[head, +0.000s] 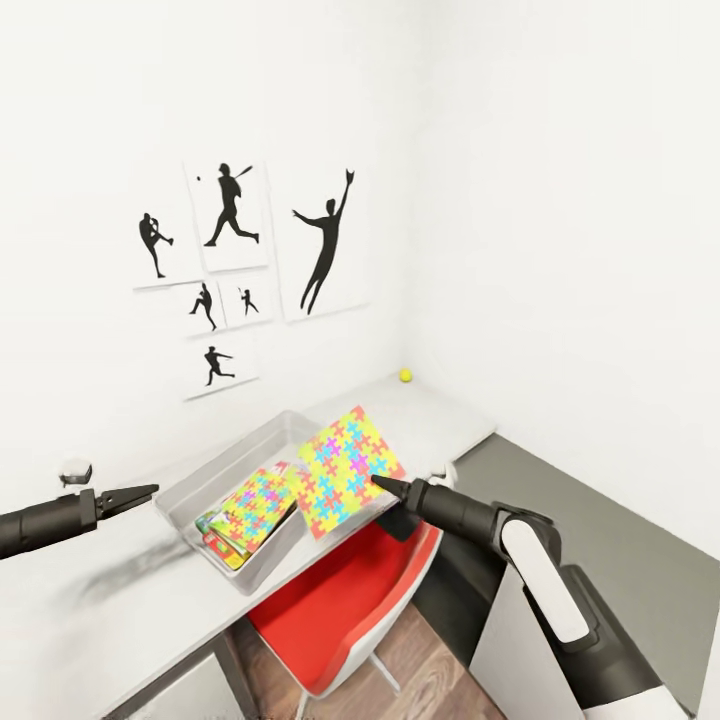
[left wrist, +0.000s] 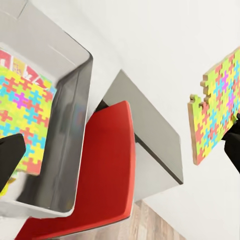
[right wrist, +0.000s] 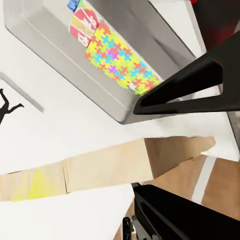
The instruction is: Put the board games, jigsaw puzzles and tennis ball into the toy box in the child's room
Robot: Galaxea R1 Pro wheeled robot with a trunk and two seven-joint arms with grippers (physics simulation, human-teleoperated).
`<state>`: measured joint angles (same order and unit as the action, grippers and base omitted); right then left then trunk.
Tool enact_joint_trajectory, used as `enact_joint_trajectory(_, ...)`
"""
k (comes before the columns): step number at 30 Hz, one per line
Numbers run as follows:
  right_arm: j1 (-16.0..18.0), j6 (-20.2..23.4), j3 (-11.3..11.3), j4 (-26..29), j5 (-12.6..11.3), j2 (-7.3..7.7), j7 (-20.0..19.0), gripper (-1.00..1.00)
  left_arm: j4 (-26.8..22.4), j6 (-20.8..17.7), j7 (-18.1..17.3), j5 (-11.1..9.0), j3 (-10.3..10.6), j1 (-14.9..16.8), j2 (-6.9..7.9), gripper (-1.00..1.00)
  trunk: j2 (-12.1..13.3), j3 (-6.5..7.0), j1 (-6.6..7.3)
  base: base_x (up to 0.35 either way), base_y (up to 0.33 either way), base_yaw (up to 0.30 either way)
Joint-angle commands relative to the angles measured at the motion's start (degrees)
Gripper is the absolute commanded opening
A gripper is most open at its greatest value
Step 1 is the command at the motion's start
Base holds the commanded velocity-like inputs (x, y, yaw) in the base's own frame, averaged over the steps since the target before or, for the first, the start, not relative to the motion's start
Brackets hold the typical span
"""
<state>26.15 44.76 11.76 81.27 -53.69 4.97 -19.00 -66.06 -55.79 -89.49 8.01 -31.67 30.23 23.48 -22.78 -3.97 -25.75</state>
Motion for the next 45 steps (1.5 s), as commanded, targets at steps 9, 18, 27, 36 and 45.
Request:
enact_joint_trajectory(9,0.09,0.14,0.01,-0.04,-0.01,0.04,-0.13,-1.0,-0.03,-0.47,-0.51,0.61,-0.06,0.09,-0.09,1.0,-0.13,-0.13,-0.04,0.02,-0.012,0.285)
enact_joint_trajectory(18,0.2,0.16,0.03,-0.09,-0.07,-0.04,-0.05,-1.0,-0.03,-0.46,-0.51,0.61,0.01,0.08,-0.22,1.0,-0.13,-0.13,-0.04,0.058,-0.033,0.285)
enact_joint_trajectory(27,15.55,6.67,0.27,-12.43,7.14,-7.65,6.9,-1.0,-0.03,-0.37,-0.51,0.68,0.24,0.09,-0.58,1.0,-0.13,-0.13,-0.04,0.003,-0.001,0.285)
enact_joint_trajectory(36,25.37,3.39,0.38,-33.29,8.3,-9.54,8.61,-1.0,-0.03,-0.37,-0.51,0.69,0.12,0.09,-0.62,1.0,-0.13,-0.13,-0.04,0.068,-0.011,0.285)
enact_joint_trajectory(45,25.57,2.8,0.44,-34.62,8.28,-5.09,8.32,-1.0,-0.03,-0.37,-0.51,0.69,0.28,0.08,-0.62,1.0,-0.13,-0.09,-0.04,0.038,-0.017,0.073)
